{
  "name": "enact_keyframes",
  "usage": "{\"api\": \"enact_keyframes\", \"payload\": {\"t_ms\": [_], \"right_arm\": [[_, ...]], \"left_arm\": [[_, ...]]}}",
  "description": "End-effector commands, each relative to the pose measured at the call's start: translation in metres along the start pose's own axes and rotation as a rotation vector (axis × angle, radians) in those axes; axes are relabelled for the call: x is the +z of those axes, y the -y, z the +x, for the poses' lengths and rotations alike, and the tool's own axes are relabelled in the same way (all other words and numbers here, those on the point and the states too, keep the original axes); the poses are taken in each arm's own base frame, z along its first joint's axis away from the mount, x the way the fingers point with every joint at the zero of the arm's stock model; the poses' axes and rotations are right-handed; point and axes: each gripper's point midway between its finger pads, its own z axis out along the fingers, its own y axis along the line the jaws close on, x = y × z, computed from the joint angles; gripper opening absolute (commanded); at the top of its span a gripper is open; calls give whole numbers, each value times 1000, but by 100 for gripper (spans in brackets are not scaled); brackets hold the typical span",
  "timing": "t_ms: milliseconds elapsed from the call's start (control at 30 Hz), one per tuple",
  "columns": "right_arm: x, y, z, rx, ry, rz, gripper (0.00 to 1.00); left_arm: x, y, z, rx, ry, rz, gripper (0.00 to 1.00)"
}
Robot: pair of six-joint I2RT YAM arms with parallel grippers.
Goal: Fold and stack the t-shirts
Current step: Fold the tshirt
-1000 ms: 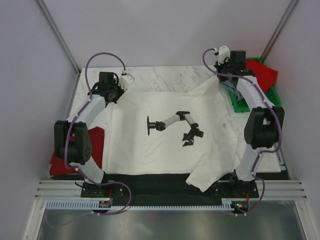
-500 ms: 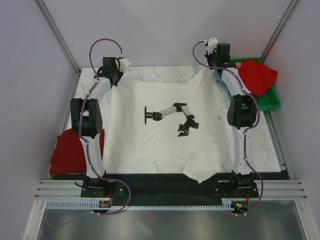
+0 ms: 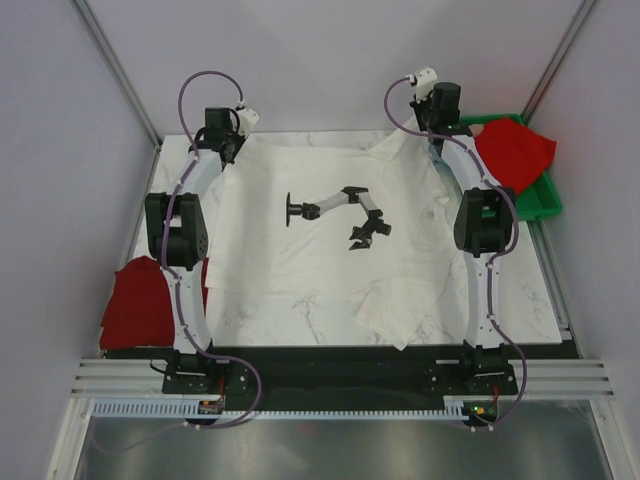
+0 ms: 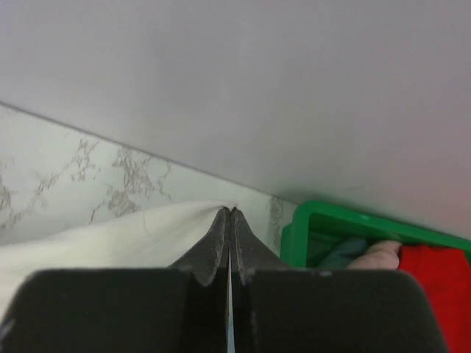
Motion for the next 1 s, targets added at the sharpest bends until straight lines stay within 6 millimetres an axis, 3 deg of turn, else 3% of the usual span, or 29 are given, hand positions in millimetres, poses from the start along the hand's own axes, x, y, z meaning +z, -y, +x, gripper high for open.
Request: {"api": "enact_keyframes", "payload": {"t_ms": [0,33,67,133,167,267,433,467,533,733,967], "right_arm": [[-33,5,-26,-31,12,7,0],[-50,12,-42,-34,30,15,0],[-54,4,-23,-35,-17,-6,0],[-75,7,-31,-35,-24,-7,0],[-80,1,-17,-35,-61,-24,0],[-99,-1,-11,-35,-93,-37,0],[-125,-2,-7,-23,-125,-47,0],[-129,-3,-7,-23,-129,-50,0],[-141,0,-13,-25,-125,-49,0],[-174,-11,15,-10,-205,-77,0],[-200,-26,37,5,-249,-127,0]], "left_arm": [[-28,-3,-5,-13,35,16,2],[-37,-4,-8,-11,46,16,2],[-39,5,8,-8,16,36,2],[-44,6,13,-16,23,42,2],[-50,6,21,-19,17,44,2],[-57,4,33,-31,11,40,2],[-68,0,34,-43,25,45,2],[-69,-11,45,-54,9,28,2],[-74,-16,45,-51,12,20,2],[-80,-9,47,-35,28,55,2],[-88,3,55,-43,22,92,2]]}}
